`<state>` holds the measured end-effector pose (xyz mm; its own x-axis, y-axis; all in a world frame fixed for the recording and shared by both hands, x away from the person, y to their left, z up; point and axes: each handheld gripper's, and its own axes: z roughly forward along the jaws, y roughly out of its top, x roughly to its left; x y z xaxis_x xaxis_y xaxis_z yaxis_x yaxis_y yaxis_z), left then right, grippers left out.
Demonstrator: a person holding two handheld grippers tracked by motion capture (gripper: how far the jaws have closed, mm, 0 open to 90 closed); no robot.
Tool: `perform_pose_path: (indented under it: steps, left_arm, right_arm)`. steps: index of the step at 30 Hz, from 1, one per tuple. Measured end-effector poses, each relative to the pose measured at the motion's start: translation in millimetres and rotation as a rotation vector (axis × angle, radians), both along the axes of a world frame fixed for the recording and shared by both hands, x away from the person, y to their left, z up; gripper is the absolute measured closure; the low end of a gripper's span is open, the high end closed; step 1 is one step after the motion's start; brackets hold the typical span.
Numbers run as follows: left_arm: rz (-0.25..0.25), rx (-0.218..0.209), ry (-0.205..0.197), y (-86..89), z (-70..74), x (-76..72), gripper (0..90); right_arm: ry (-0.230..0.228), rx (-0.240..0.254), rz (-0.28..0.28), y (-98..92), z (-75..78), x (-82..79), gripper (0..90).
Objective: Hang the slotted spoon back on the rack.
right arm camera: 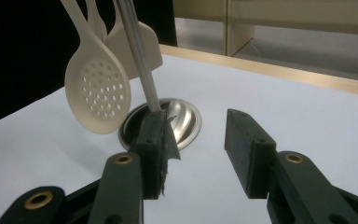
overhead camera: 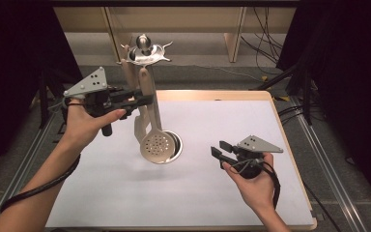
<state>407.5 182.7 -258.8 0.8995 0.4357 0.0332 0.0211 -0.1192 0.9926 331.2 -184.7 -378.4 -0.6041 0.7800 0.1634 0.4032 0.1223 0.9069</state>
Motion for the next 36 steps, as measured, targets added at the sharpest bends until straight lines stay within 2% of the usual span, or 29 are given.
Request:
perform_pose_path:
  steps: [3,5,6,7,11,13,14,16,18,19,20,21,22,25,27,29,31,32,34,36]
  left_arm:
    - [-0.002,0.002,0.001,0.1,0.4,1.5,73.5]
    - [-0.002,0.002,0.002,0.2,0.5,2.2,73.5]
    - [-0.002,0.002,0.003,0.2,0.5,2.6,73.5]
    - [-0.008,-0.013,0.000,-0.6,-0.2,3.7,73.5]
    - [0.001,0.001,0.010,1.2,0.2,5.6,73.5]
    - [0.003,-0.002,0.016,2.0,-0.2,7.8,73.5]
    - [0.005,-0.005,0.020,2.1,-0.5,8.7,73.5]
    - [0.010,-0.005,0.023,2.3,-1.0,10.9,73.5]
    - [0.010,-0.011,0.029,2.1,-1.8,12.6,73.5]
    - [0.010,-0.013,0.032,1.9,-2.3,13.3,73.5]
    - [0.010,-0.017,0.034,1.7,-2.9,13.8,73.4]
    - [0.009,-0.020,0.036,1.6,-3.3,14.2,73.4]
    - [0.009,-0.021,0.037,1.4,-3.5,14.5,73.3]
    - [0.013,-0.031,0.043,0.0,-4.4,14.8,73.1]
    - [0.019,-0.034,0.040,-0.5,-5.1,14.3,72.4]
    - [0.025,-0.045,0.034,-0.1,-5.6,13.5,69.4]
    - [0.047,-0.051,0.029,1.6,-6.3,11.3,64.8]
    - [0.061,-0.051,0.023,2.9,-6.9,9.8,62.3]
    - [0.083,-0.053,0.009,4.8,-8.4,5.9,58.5]
    - [0.101,-0.057,-0.002,6.4,-10.3,1.9,54.2]
  right_arm:
    - [-0.021,-0.019,0.002,-0.7,-0.4,1.2,60.2]
    - [-0.015,-0.004,-0.010,0.8,-1.1,1.0,60.2]
    - [-0.037,-0.021,-0.008,-0.4,-1.6,1.8,60.2]
    - [-0.003,-0.017,0.000,-0.3,-0.9,0.4,60.2]
    - [-0.015,-0.012,0.006,-0.3,-1.9,2.1,60.1]
    - [-0.011,-0.021,0.000,-0.8,-1.3,1.4,60.1]
    - [-0.014,-0.010,0.006,-0.4,-2.0,2.2,60.1]
    - [0.020,-0.010,-0.009,-0.2,-1.0,-0.5,60.1]
    - [0.019,-0.009,-0.007,-0.6,-1.4,-0.3,60.2]
    - [0.004,-0.001,-0.006,-0.4,-2.2,0.7,60.1]
    - [-0.015,-0.025,-0.007,-2.1,-1.8,1.7,60.1]
    - [-0.015,0.000,-0.013,-0.4,-2.7,1.7,60.1]
    - [-0.013,-0.017,-0.001,-2.4,-1.6,1.9,60.1]
    - [0.010,-0.017,-0.012,-2.6,-1.1,0.4,60.1]
    - [-0.002,-0.012,-0.006,-2.7,-2.4,1.6,60.0]
    - [0.011,0.000,-0.009,-2.6,-2.9,0.8,59.9]
    - [-0.027,-0.022,0.010,-4.5,-4.2,3.5,59.8]
    - [-0.007,-0.009,-0.001,-4.0,-4.0,2.3,59.8]
    - [-0.007,-0.021,-0.005,-5.3,-3.8,2.2,59.6]
    - [0.008,-0.012,-0.009,-4.8,-4.0,2.0,59.5]
